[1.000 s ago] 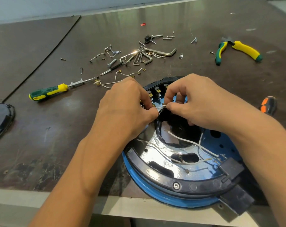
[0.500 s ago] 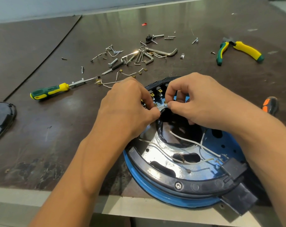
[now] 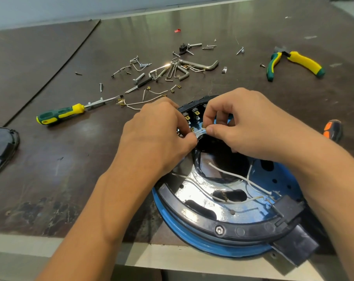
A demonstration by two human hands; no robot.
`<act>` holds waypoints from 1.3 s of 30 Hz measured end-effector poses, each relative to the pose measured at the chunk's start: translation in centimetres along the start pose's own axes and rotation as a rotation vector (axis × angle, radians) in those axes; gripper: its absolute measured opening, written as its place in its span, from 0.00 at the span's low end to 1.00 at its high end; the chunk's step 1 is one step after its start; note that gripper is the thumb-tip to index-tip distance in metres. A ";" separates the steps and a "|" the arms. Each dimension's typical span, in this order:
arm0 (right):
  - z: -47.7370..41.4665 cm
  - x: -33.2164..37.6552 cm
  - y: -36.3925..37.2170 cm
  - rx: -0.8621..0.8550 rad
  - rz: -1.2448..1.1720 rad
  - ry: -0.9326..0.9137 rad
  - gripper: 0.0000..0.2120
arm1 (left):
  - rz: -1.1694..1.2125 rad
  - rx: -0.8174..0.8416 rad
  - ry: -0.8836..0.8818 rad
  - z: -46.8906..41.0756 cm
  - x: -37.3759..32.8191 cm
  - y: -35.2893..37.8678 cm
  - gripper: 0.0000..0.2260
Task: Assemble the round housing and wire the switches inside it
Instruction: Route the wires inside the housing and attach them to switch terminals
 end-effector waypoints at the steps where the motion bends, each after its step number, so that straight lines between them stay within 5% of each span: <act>1: 0.0 0.0 0.0 0.006 -0.003 0.001 0.09 | -0.008 0.004 0.002 0.0 0.0 0.0 0.07; 34: -0.2 -0.3 0.6 -0.017 0.056 0.121 0.09 | 0.034 -0.009 -0.010 0.0 0.1 -0.2 0.02; 39: -0.2 -0.5 0.6 -0.028 0.046 0.124 0.10 | 0.087 -0.026 -0.032 -0.3 0.1 -0.4 0.13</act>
Point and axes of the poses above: each hand's wrist, its own z-axis away from the middle knuckle, its own y-axis out of the palm, x = y × z, the point moved 1 cm from there along -z, towards the middle knuckle, and after that the axes turned 2 degrees about y, right-handed, at the moved point
